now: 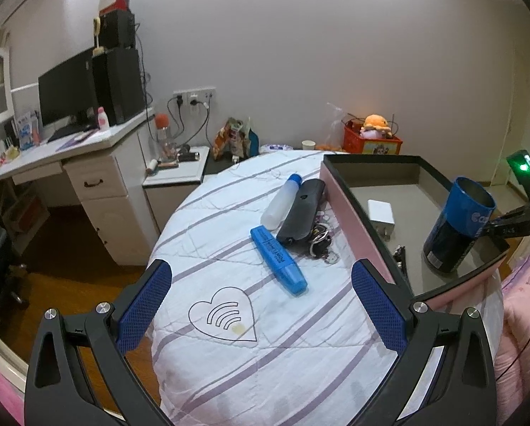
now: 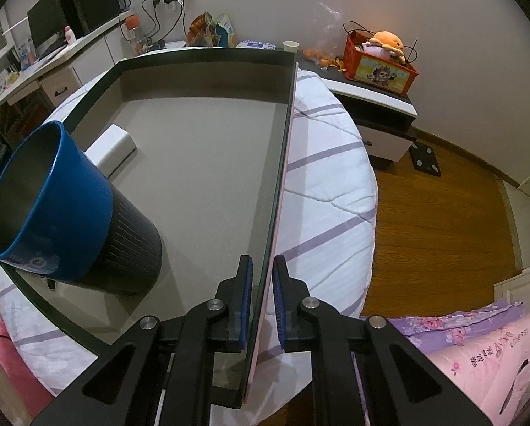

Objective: Organize rigid objects
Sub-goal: 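Move the left tool back to the blue highlighter on the bed, then grasp the blue POINT LINER highlighter with the left tool and lift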

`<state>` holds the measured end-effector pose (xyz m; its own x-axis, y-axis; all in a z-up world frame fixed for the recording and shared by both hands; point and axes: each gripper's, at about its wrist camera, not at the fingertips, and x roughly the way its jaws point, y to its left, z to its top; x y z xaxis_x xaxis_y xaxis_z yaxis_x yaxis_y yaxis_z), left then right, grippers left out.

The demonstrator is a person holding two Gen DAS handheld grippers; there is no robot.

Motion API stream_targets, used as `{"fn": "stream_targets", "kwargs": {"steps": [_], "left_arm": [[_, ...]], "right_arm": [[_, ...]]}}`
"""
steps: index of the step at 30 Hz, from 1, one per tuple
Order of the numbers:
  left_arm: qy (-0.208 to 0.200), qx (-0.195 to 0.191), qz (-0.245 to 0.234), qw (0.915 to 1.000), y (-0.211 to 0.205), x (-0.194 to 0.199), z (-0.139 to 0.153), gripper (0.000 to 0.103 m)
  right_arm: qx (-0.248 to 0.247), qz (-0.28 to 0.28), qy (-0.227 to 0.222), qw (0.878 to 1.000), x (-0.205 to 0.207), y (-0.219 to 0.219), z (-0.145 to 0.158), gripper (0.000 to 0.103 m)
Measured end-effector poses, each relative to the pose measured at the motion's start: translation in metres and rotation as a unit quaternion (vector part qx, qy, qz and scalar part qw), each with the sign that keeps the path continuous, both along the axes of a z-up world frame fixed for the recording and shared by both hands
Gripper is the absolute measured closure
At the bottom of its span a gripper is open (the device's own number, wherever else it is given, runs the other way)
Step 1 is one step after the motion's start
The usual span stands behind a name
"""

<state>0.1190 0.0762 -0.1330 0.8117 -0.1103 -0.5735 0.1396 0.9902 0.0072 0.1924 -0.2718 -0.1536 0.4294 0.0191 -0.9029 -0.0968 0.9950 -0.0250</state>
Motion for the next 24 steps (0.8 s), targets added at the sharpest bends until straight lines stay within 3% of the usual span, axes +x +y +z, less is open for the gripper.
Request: {"fn": "stream_targets", "kwargs": {"steps": [14,24], "left_arm": [[0.092,-0.042,-0.008,0.9948,-0.006,0.052,-0.053,0.001],[0.138,-0.011,0.028,0.9900,-0.024,0.101,-0.075,0.001]], "right_arm": [[0.004,0.007,-0.007,1.000,-0.002,-0.001,-0.001,0.090],[0.016,0.019,-0.012,1.000,-0.005,-0.005,-0.002,0.089]]}}
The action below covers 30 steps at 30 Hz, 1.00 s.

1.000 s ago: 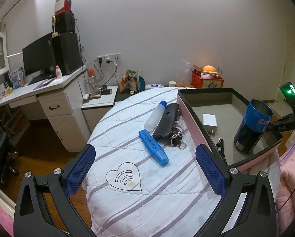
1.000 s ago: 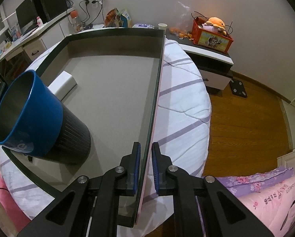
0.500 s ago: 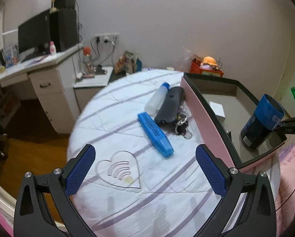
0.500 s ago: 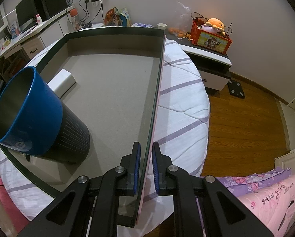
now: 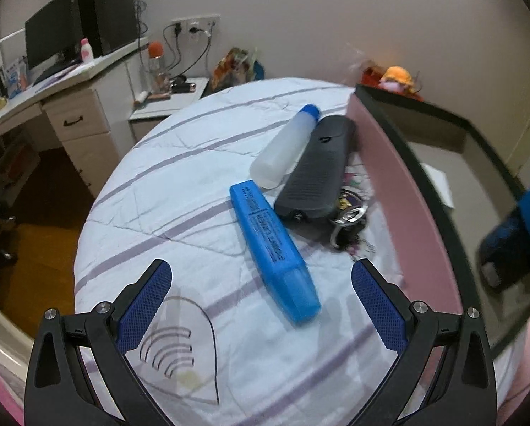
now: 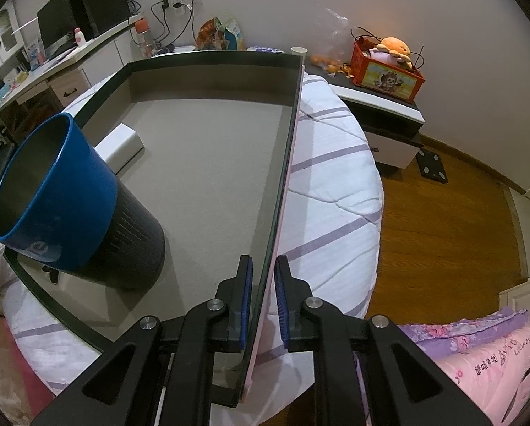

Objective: Organize rigid objects
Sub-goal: 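Grasp the blue POINT LINER highlighter with the left tool and lift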

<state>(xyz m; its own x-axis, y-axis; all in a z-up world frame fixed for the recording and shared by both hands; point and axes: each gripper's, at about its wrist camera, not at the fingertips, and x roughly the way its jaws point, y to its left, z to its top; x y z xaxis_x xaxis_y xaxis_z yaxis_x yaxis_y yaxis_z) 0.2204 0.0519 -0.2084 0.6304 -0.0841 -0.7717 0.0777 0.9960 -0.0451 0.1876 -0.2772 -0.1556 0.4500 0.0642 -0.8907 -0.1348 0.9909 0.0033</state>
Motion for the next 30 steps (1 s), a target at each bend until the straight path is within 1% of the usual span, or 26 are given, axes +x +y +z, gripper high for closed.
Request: {"fn": "stream_targets", "kwargs": {"steps": [3,4,5,6,7,9,11,12,15,26,30], "left_arm": [[0.012,0.002,-0.004,0.9999,-0.001,0.009,-0.005,0.002],[0.015,0.002,-0.004,0.9999,-0.001,0.011,-0.007,0.007],[0.019,0.006,-0.003,0.9998,0.000,0.011,-0.008,0.015],[0.023,0.015,-0.002,0.9996,0.000,0.013,-0.010,0.018],[0.025,0.022,-0.004,0.9994,0.000,0.012,-0.011,0.026],[0.022,0.023,-0.015,0.9994,0.000,0.011,-0.010,0.034],[0.020,0.015,-0.018,0.9995,0.003,0.009,-0.007,0.069],[0.021,0.015,-0.017,0.9995,0.005,0.009,-0.007,0.075],[0.026,0.010,-0.027,0.9993,0.009,0.005,-0.006,0.076],[0.028,0.024,-0.040,0.9985,0.020,-0.031,-0.003,0.076],[0.027,0.025,-0.044,0.9983,0.021,-0.039,-0.005,0.075]], "right_arm": [[-0.002,0.003,0.000,1.000,0.001,0.001,0.000,0.089],[-0.002,0.004,0.000,1.000,0.001,0.001,0.000,0.089],[-0.003,0.005,0.000,1.000,0.001,0.001,0.000,0.089],[-0.002,0.005,0.000,1.000,0.001,0.001,0.000,0.089],[-0.001,0.005,0.000,1.000,0.001,0.000,0.000,0.089],[0.000,0.005,0.000,1.000,0.001,0.000,0.000,0.089],[-0.001,0.005,0.000,1.000,0.001,0.001,0.000,0.088],[-0.001,0.005,0.000,1.000,0.001,0.000,0.000,0.088],[0.000,0.004,0.001,1.000,0.001,-0.001,0.000,0.089],[-0.003,-0.001,0.014,1.000,0.006,0.000,-0.006,0.089],[-0.004,-0.001,0.016,1.000,0.007,0.001,-0.006,0.089]]}}
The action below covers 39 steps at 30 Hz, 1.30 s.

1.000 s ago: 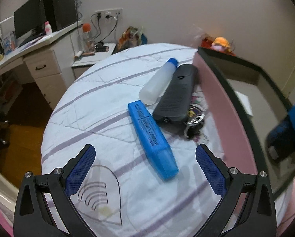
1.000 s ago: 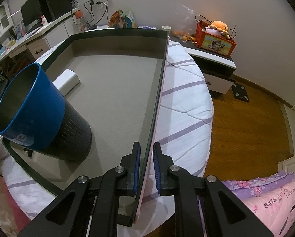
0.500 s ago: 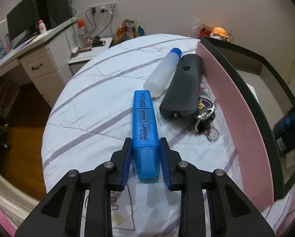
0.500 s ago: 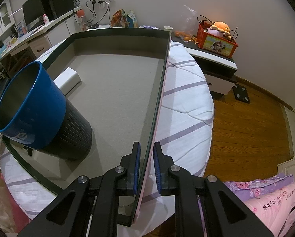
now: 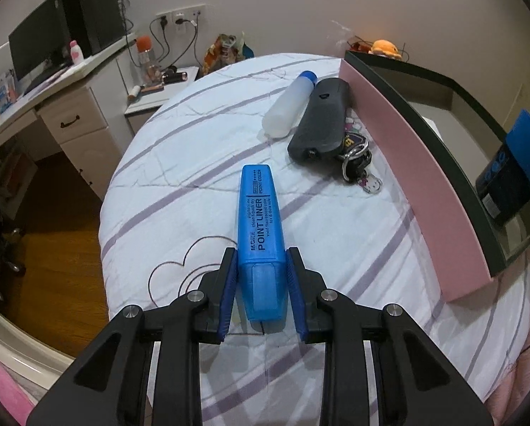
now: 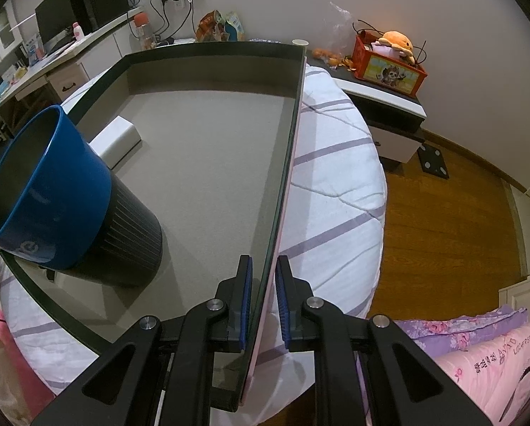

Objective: Organize rigid objects
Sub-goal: 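Grasp the blue POINT LINER highlighter with the left tool and lift, then carry the highlighter into the tray and open the left tool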

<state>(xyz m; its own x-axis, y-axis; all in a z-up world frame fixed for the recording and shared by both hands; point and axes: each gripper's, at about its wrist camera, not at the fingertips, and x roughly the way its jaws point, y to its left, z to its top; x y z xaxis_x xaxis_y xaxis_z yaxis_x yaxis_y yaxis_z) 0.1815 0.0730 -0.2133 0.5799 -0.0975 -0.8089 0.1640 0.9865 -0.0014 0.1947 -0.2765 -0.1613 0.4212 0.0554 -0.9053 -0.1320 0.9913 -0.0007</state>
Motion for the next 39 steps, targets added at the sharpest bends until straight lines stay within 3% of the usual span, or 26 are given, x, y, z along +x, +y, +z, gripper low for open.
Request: {"fn": "stream_targets", "kwargs": {"steps": [3,7,11,13,15,16,25,39], "left_arm": [[-0.001,-0.002,0.007,1.0000,0.001,0.004,-0.001,0.074],[-0.002,0.001,0.014,0.9999,-0.002,0.016,-0.002,0.054],[-0.005,0.009,0.016,0.9998,-0.007,0.026,-0.005,0.050],[-0.008,0.013,0.014,0.9998,-0.010,0.029,-0.006,0.050],[-0.010,0.014,0.012,0.9998,-0.011,0.030,-0.005,0.064],[-0.015,0.012,0.014,0.9997,-0.011,0.029,-0.004,0.077],[-0.032,0.015,-0.001,0.9994,-0.016,0.014,0.008,0.077],[-0.095,0.020,-0.047,0.9942,-0.050,-0.003,0.064,0.077]], "right_arm": [[-0.001,0.000,0.000,1.000,0.001,0.001,0.000,0.089],[0.000,0.000,0.000,1.000,0.001,0.001,0.000,0.089],[0.000,0.000,0.000,1.000,0.001,0.001,-0.001,0.089],[0.000,0.000,0.000,1.000,0.001,0.001,-0.001,0.089],[0.000,0.001,0.000,1.000,0.001,0.001,-0.001,0.089],[0.001,0.001,0.000,1.000,0.001,0.001,-0.001,0.089],[0.001,0.003,0.002,1.000,0.000,0.002,-0.003,0.089],[0.003,0.007,0.001,1.000,-0.001,0.000,-0.003,0.089]]}}
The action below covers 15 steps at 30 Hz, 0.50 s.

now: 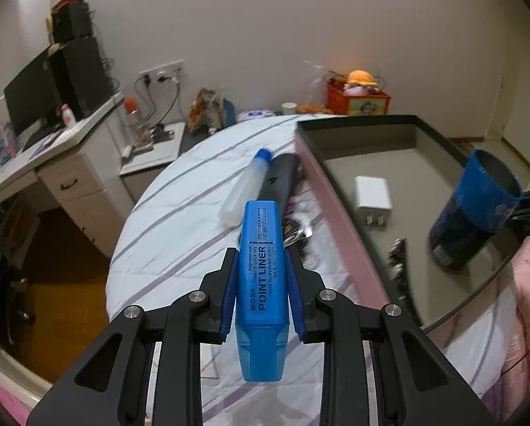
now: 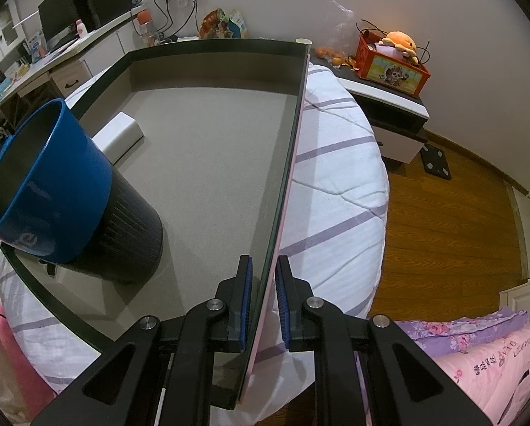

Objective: Organize rigid objects
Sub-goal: 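Carry the highlighter into the tray and open the left tool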

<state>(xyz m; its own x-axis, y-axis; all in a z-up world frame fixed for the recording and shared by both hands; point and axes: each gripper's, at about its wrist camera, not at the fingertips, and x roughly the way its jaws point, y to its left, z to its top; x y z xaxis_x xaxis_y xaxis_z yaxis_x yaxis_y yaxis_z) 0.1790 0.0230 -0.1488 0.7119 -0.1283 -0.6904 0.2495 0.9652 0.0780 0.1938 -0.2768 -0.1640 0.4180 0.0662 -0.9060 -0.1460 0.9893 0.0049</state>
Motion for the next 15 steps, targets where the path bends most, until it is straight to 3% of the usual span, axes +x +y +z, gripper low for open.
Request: {"fn": "stream_targets", "kwargs": {"steps": [10,15], "left_arm": [[-0.032,-0.021,-0.052,0.9979,-0.040,0.005,0.039,0.077],[-0.021,-0.049,-0.085,0.9949,-0.068,0.026,0.046,0.077]], "right_arm": [[-0.001,0.005,-0.002,1.000,-0.002,0.000,0.001,0.088],[0.001,0.006,-0.002,1.000,-0.001,0.001,0.001,0.088]]}}
